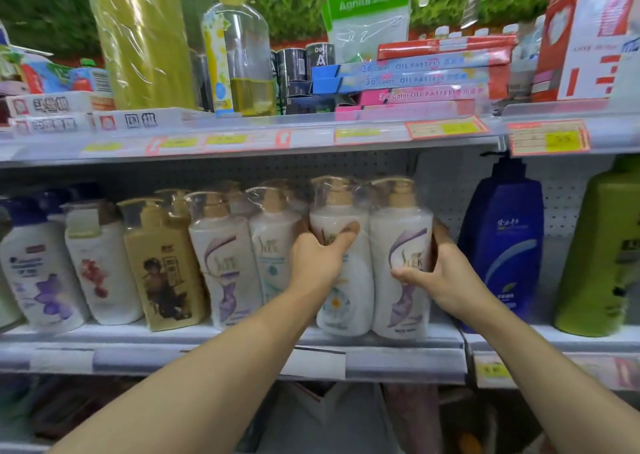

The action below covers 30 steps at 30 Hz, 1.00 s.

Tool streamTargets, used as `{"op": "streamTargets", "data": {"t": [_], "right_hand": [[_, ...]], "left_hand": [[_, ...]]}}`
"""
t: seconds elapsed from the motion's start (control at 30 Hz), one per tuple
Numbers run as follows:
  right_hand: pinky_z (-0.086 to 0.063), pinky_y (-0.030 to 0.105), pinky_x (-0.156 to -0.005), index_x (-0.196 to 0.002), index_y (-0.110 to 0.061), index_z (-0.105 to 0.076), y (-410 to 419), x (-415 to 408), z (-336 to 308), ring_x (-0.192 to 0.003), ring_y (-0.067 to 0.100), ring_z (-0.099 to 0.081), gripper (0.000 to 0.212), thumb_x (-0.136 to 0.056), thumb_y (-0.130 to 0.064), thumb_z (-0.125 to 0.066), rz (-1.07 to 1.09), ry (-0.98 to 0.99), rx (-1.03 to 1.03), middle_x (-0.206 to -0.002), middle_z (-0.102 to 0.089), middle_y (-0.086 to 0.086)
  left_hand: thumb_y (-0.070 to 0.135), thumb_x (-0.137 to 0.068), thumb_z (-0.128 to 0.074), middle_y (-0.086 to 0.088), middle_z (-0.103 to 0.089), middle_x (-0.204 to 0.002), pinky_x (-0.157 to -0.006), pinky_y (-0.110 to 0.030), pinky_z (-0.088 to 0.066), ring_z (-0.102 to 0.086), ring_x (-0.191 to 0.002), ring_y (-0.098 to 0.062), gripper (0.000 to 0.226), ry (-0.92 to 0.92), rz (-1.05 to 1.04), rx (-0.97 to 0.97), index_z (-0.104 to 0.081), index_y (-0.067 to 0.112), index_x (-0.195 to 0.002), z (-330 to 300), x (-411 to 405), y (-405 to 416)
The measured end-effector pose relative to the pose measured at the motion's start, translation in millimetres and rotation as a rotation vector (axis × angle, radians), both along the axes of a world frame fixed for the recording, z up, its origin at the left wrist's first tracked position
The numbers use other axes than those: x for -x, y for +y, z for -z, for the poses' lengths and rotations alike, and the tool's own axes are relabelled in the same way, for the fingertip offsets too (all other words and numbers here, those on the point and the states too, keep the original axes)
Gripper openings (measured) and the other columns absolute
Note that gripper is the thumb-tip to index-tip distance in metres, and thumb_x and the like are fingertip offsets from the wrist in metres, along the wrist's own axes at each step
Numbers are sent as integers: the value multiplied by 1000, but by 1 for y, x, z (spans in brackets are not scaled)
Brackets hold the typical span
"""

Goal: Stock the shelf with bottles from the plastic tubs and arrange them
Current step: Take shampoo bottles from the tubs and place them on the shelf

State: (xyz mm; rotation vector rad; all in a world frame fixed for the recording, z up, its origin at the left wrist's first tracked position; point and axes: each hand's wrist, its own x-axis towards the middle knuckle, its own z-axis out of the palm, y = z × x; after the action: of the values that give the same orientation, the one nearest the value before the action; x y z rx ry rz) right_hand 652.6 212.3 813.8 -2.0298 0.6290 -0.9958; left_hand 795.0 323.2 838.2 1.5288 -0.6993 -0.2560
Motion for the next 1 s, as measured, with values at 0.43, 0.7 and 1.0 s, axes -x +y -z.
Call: {"op": "streamTargets", "data": {"t": [0.43,0.7,1.0], "right_hand": [[-51,26,-86,-143,-37,-15,2,2,13,-95,7,-62,109,-64,-9,-85,-31,163,7,-108,-58,-11],[-50,34,-88,-145,-25,-14,3,-3,15,-96,18,-61,113,-60,-11,-87,88,233,10,-117,-61,5],[-51,34,-85,-124,-18,-34,0,-5,22,-102,23,-60,78,-66,-23,-85,160,392,40,-117,-59,6]], "left_hand": [[34,-79,-76,-10,-65,-87,-74,-33,-52,-62,-86,-24,33,-175,13,-243,-54,11,-70,2,-11,5],[34,-65,-87,-3,-59,-80,-59,-26,-44,-58,-75,-16,42,-467,-60,-509,-52,12,-69,-6,-14,13],[54,-57,-85,-7,-64,-90,-71,-40,-56,-63,-85,-25,62,-700,-184,-561,-49,11,-85,1,-10,22]]}}
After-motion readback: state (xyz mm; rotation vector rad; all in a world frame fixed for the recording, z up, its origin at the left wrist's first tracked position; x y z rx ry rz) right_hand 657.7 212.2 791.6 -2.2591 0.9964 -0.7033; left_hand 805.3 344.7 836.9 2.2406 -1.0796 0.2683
